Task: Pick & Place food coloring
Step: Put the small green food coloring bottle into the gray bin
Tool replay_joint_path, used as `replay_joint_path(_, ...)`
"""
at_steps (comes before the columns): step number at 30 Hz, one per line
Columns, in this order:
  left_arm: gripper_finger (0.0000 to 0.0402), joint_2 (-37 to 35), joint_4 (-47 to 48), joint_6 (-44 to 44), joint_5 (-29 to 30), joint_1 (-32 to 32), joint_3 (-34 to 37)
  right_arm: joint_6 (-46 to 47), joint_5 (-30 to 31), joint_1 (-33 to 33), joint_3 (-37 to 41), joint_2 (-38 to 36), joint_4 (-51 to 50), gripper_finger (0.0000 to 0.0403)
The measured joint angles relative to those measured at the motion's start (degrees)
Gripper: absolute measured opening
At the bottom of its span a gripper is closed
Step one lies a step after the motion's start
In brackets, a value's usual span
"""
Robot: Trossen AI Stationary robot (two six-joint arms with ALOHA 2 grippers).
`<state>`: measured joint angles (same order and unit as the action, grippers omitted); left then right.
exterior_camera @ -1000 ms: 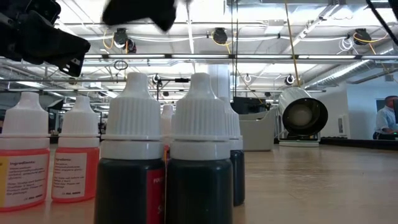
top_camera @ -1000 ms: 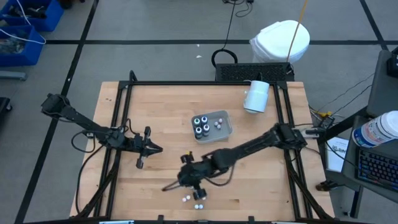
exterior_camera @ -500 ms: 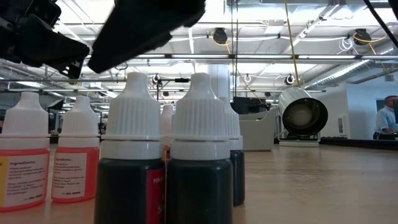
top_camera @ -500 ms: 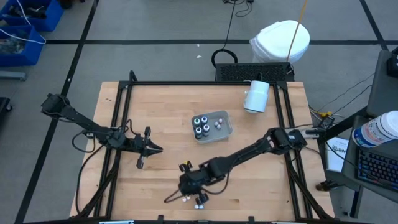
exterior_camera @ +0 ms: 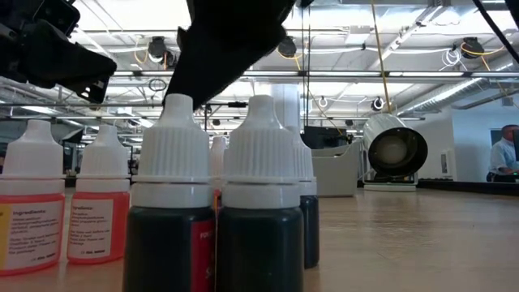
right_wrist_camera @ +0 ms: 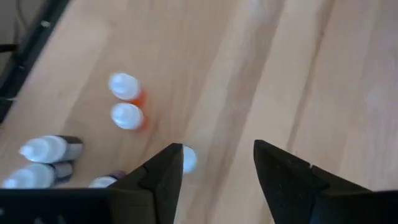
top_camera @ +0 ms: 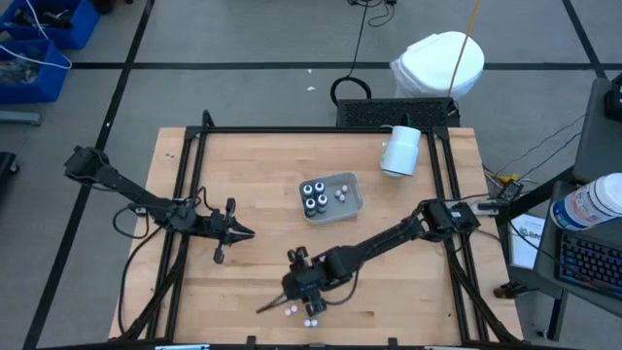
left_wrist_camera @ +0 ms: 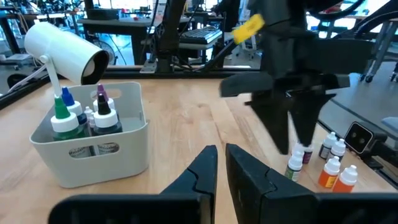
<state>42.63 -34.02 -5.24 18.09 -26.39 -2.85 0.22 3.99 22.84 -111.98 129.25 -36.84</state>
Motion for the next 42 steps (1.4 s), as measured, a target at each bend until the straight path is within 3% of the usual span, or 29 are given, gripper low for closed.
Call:
replay_joint_path(8,0.0042,0.0,0.6,0.1,0.0,0.0,0.0,2.0,-7.3,-1.2,0.0,0.0,1.3,0.0179)
replay_joint_path(21,0.0042,0.1,1.3,-0.3,0.0,0.0,0.0,4.6,-5.2,-1.0,2.1,2.0,4.4,0.0176)
replay_joint_path(42,0.0042,0.1,1.4,-0.2,0.0,0.0,0.0,6.8,-8.5,-1.6,6.5,2.0,7.2,0.0170)
